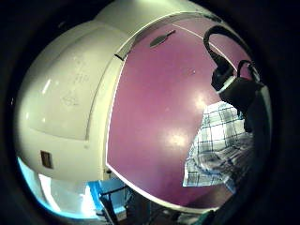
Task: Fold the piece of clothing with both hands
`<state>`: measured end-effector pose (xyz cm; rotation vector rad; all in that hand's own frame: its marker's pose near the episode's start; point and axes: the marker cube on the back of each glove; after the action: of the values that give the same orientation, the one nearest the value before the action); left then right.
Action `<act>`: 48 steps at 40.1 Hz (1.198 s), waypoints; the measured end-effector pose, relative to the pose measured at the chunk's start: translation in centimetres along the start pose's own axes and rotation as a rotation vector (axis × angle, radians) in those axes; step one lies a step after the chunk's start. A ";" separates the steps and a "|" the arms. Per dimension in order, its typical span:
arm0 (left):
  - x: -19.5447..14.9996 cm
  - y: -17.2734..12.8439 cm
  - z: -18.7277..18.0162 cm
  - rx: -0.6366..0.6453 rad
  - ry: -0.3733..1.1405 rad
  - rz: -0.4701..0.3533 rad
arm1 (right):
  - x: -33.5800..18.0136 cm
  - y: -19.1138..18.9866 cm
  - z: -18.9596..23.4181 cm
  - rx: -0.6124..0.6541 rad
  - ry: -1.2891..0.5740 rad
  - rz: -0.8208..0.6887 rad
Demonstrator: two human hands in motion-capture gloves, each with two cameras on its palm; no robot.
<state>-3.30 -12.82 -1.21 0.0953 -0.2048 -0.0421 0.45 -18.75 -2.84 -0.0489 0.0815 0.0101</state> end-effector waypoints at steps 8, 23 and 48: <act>-0.2 -0.7 3.0 -0.043 0.029 -0.010 | -1.1 -2.4 1.8 0.022 0.023 -0.006; -0.8 -1.2 2.3 0.394 0.066 -0.077 | 7.2 5.1 4.3 0.094 -0.408 0.432; 6.1 2.4 9.7 -0.198 0.137 0.106 | 11.7 6.6 8.9 -0.024 -0.095 0.638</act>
<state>0.79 -11.64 9.72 -0.1094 -0.0676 0.0495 12.76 -11.65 4.73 -0.0450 -0.0013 0.6507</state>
